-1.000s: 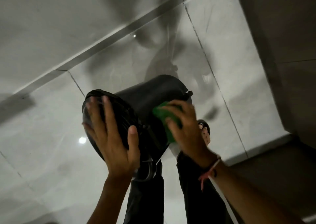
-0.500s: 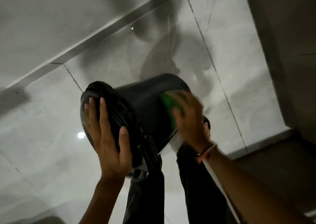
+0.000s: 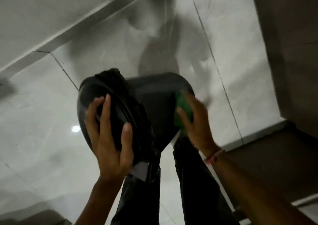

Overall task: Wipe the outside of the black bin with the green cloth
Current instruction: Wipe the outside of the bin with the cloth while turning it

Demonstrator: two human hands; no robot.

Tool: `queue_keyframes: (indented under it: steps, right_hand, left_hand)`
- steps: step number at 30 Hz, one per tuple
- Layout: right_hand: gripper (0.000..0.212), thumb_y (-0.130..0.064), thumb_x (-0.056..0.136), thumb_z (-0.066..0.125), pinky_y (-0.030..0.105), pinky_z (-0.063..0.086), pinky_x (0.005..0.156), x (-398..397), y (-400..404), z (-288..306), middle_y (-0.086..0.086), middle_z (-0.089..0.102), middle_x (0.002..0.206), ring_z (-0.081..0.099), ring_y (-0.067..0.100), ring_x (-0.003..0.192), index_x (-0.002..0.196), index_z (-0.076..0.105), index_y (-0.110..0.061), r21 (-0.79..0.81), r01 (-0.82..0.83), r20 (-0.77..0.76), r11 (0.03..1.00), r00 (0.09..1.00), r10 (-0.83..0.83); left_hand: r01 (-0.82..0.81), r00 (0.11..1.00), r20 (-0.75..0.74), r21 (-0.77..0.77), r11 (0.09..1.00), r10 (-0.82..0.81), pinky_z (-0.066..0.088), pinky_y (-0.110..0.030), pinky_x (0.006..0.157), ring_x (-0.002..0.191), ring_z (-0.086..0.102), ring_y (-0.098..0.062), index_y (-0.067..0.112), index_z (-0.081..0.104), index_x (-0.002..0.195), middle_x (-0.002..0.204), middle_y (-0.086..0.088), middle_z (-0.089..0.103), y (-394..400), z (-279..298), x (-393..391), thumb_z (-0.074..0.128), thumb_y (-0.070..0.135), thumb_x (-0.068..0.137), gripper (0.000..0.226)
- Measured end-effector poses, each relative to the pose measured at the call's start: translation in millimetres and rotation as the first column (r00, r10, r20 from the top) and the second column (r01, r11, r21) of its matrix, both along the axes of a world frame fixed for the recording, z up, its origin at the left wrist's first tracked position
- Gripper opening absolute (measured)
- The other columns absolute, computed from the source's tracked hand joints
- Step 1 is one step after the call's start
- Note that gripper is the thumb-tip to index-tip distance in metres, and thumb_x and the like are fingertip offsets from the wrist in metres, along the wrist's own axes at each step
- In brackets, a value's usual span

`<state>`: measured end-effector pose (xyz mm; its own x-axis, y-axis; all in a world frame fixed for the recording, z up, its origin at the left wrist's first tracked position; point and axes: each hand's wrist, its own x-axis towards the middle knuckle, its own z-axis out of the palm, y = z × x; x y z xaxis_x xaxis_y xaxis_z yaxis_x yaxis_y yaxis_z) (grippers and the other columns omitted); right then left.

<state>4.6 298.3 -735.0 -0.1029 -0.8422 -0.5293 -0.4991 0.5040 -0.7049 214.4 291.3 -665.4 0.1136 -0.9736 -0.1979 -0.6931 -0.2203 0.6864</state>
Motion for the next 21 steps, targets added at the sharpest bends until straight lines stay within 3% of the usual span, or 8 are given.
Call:
queue_keyframes:
  steps: [4,7,10,14,15,17,19,21]
  right_hand:
    - [0.039,-0.035,0.101,0.057,0.047,0.055,0.105,5.2,-63.9,-15.3,0.002,0.072,0.121,0.066,0.014,0.113,0.130,0.064,-0.010,0.085,0.361,0.025,0.929,0.931,-0.365]
    - [0.039,-0.042,0.097,0.055,0.041,0.048,0.110,54.7,-71.3,39.2,0.001,0.070,0.126,0.061,0.015,0.123,0.124,0.070,-0.018,-0.068,0.137,0.157,0.988,0.980,-0.125]
    - [0.041,-0.027,0.096,0.058,0.038,0.035,0.121,74.3,-25.1,68.5,0.007,0.061,0.141,0.047,0.016,0.140,0.134,0.064,-0.012,-0.243,-0.065,0.178,0.968,0.978,0.111]
    - [0.037,-0.023,0.099,0.059,0.034,0.044,0.117,17.9,-14.2,13.7,0.000,0.061,0.135,0.053,0.003,0.131,0.134,0.061,-0.011,-0.067,0.098,0.072,0.993,0.993,-0.093]
    - [0.032,-0.021,0.100,0.060,0.031,0.051,0.109,5.3,-27.8,-5.0,-0.003,0.064,0.123,0.060,-0.002,0.120,0.130,0.063,-0.010,0.025,0.204,0.044,0.979,0.978,-0.205]
    - [0.024,-0.022,0.101,0.061,0.019,0.055,0.088,-7.5,-62.2,-29.8,0.001,0.070,0.106,0.070,0.015,0.106,0.120,0.070,-0.011,0.181,0.297,-0.045,0.937,0.955,-0.294]
    - [0.023,-0.029,0.098,0.063,0.023,0.054,0.089,-0.9,-85.5,-31.7,0.003,0.076,0.114,0.070,0.026,0.112,0.116,0.074,-0.020,0.183,0.205,-0.009,0.962,0.978,-0.207]
    - [0.027,-0.032,0.095,0.065,0.031,0.050,0.105,23.6,-87.0,-2.6,-0.004,0.074,0.126,0.066,0.016,0.120,0.119,0.074,-0.024,0.062,0.016,0.117,0.998,0.993,-0.023]
  left_hand:
    - [-0.036,0.999,0.015,0.015,0.999,0.036,0.031,-0.067,0.123,0.155,0.032,-0.039,0.005,0.041,0.157,0.161,-0.025,0.032,-4.0,-1.9,-15.7,0.046,0.030,0.103,0.059]
    - [-0.040,0.999,0.014,0.032,0.999,0.039,0.023,-0.068,0.127,0.162,0.020,-0.034,0.003,0.040,0.156,0.169,-0.024,0.024,4.8,0.0,-9.8,0.044,0.031,0.102,0.061]
    - [-0.038,0.999,-0.005,0.066,0.997,0.039,0.015,-0.069,0.130,0.166,0.005,-0.030,0.013,0.037,0.157,0.175,-0.021,0.012,13.1,0.7,-2.9,0.044,0.038,0.103,0.060]
    - [0.030,0.999,0.012,0.050,0.998,-0.030,0.015,-0.075,0.127,0.164,0.005,-0.041,0.016,0.035,0.159,0.175,-0.023,0.008,23.1,-2.2,-2.5,0.036,0.055,0.107,0.065]
    - [0.052,0.998,0.025,0.052,0.997,-0.053,0.015,-0.076,0.126,0.164,0.005,-0.042,0.015,0.036,0.158,0.175,-0.024,0.008,25.3,-2.6,-5.5,0.036,0.055,0.107,0.065]
    - [0.088,0.994,0.063,0.065,0.994,-0.092,0.013,-0.076,0.126,0.164,0.003,-0.042,0.018,0.035,0.159,0.174,-0.026,0.008,30.8,-0.8,-17.0,0.035,0.058,0.106,0.066]
    - [0.082,0.993,0.081,0.060,0.995,-0.086,0.010,-0.075,0.127,0.165,0.002,-0.040,0.025,0.035,0.159,0.174,-0.025,0.009,35.5,0.2,-29.1,0.035,0.060,0.106,0.064]
    - [0.065,0.994,0.086,0.048,0.997,-0.069,0.010,-0.075,0.127,0.165,0.002,-0.041,0.024,0.036,0.158,0.174,-0.024,0.009,39.6,-1.1,-32.1,0.036,0.058,0.106,0.062]
